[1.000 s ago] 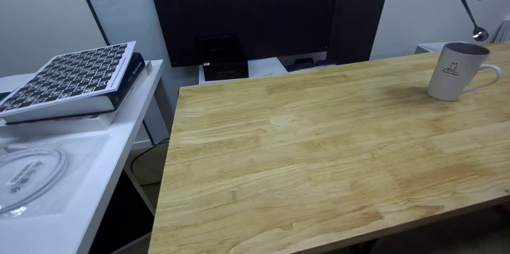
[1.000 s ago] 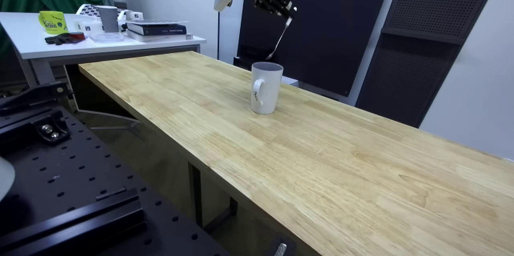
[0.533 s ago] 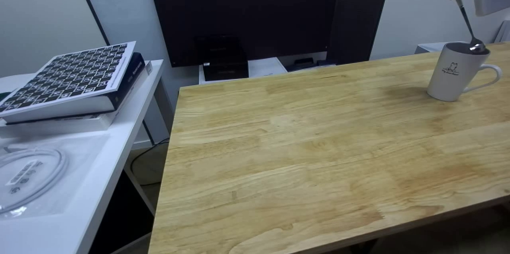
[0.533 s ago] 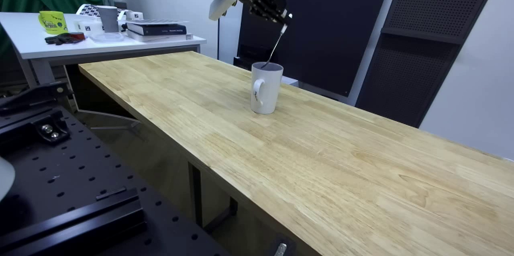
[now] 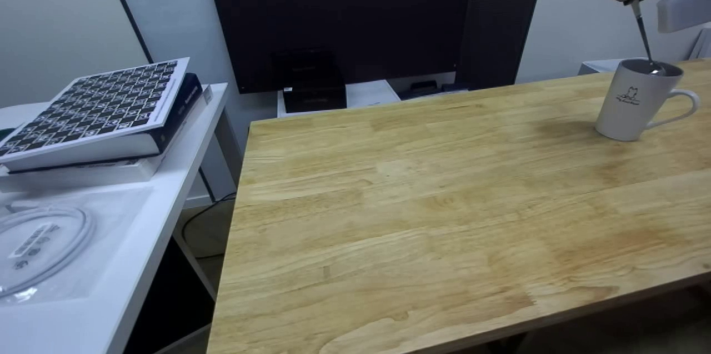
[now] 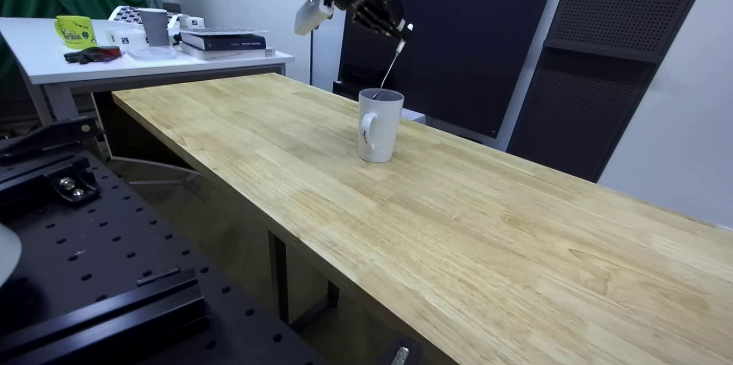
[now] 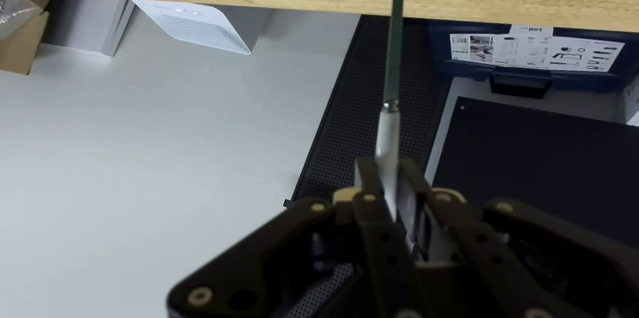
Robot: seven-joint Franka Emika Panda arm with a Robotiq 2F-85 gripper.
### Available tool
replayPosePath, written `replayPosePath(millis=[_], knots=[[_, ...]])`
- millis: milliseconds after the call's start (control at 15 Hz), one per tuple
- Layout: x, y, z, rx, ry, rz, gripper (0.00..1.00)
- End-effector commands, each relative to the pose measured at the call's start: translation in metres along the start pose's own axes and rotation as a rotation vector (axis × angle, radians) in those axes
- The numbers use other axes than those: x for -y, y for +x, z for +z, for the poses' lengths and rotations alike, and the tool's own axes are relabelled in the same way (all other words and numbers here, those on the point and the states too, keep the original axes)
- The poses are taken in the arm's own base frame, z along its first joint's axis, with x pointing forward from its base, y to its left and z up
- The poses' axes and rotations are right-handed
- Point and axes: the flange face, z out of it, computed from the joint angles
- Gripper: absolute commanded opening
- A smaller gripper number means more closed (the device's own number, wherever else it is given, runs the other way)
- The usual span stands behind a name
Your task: Pick the spoon on the table and put it in the mug
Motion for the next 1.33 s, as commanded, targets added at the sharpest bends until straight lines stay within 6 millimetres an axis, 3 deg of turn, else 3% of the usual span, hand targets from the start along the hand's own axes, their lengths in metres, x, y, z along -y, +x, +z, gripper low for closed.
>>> replayPosePath(millis=[0,733,800,933,1267], knots=[[0.003,-0.01,0.002,-0.015,0.003,0.042,0.04],[0.005,-0.038,0.015,0.041,-0.019,0.047,0.04],[0.005,-0.038,0.015,0.052,-0.018,0.045,0.4],[0.006,-0.037,0.016,0.063,-0.022,0.04,0.45],[0.009,-0.012,0.004,0.056,-0.005,0.038,0.79]])
